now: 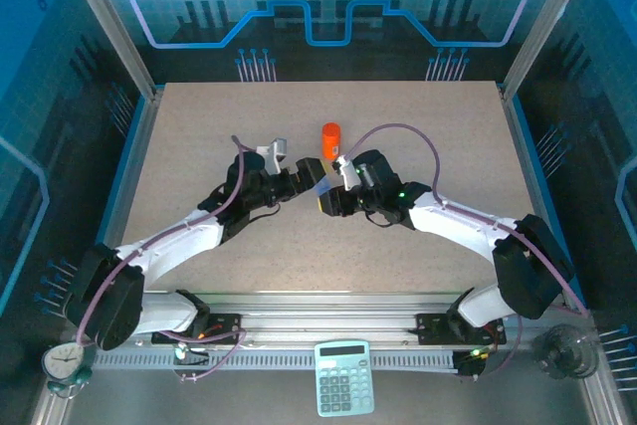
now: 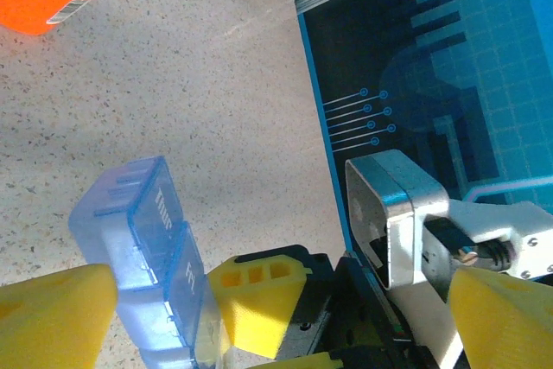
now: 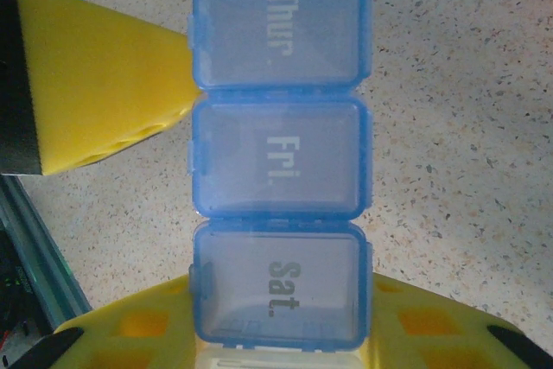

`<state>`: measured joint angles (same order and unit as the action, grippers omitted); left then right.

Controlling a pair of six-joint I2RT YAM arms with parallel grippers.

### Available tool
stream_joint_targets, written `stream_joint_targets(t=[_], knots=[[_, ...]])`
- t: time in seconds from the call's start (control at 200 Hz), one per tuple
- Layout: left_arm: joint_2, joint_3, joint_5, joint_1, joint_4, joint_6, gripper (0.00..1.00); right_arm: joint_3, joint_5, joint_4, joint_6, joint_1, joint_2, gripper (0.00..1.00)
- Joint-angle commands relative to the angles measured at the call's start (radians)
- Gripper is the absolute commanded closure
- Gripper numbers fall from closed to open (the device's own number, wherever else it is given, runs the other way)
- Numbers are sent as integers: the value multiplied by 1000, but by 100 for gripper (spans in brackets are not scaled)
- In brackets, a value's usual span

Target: Sort the pills into containers

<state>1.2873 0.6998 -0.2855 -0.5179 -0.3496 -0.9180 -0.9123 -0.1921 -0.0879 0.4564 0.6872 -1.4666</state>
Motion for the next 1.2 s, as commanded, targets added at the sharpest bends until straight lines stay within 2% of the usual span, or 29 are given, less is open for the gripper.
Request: stream_joint_targets(t=[0.0, 0.61, 0.916, 1.016, 1.196], knots=[[7, 40, -1, -12, -37, -7, 1, 6, -9, 16, 7, 11, -15, 65], [2, 53, 3, -20, -32, -5, 1, 15, 11, 14, -1, 33, -34, 66], [-17, 99, 15, -51, -55, -18, 1, 19, 28, 18, -2, 31, -47, 66], [-45, 94, 58, -52, -34, -3, 1, 25, 33, 19, -2, 29, -45, 66], [-118, 57, 204, -37, 70, 66, 1, 55, 34, 13, -17, 4, -54, 64]])
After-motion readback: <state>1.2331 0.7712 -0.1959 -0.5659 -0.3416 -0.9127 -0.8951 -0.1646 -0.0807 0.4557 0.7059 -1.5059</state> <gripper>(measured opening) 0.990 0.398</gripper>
